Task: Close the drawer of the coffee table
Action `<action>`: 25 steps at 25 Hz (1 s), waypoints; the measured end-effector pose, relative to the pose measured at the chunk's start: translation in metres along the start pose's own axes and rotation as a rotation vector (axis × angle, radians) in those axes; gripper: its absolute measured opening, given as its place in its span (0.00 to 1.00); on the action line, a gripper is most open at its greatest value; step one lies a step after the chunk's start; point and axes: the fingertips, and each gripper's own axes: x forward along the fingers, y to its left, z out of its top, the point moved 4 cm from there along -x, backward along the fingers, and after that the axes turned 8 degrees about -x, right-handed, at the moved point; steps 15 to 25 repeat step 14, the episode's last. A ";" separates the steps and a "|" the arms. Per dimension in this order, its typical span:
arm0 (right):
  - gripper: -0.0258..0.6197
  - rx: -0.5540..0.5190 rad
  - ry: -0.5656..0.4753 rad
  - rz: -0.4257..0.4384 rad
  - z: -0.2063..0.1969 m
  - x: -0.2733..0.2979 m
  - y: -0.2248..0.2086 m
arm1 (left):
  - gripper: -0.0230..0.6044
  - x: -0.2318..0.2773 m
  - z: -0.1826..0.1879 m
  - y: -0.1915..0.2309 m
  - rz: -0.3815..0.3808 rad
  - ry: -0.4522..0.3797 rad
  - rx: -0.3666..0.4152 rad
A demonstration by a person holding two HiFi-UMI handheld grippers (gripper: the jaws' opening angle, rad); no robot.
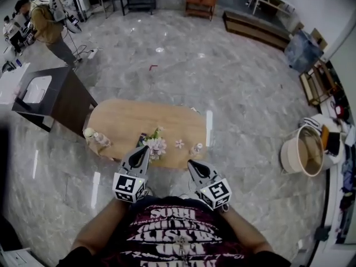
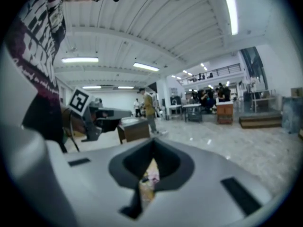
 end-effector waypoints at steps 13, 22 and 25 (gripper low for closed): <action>0.09 0.079 -0.016 0.086 -0.013 -0.004 -0.005 | 0.07 -0.037 -0.019 -0.025 0.125 0.103 0.019; 0.09 0.088 -0.013 0.086 -0.014 -0.003 -0.004 | 0.07 -0.040 -0.021 -0.025 0.131 0.114 0.020; 0.09 0.088 -0.013 0.086 -0.014 -0.003 -0.004 | 0.07 -0.040 -0.021 -0.025 0.131 0.114 0.020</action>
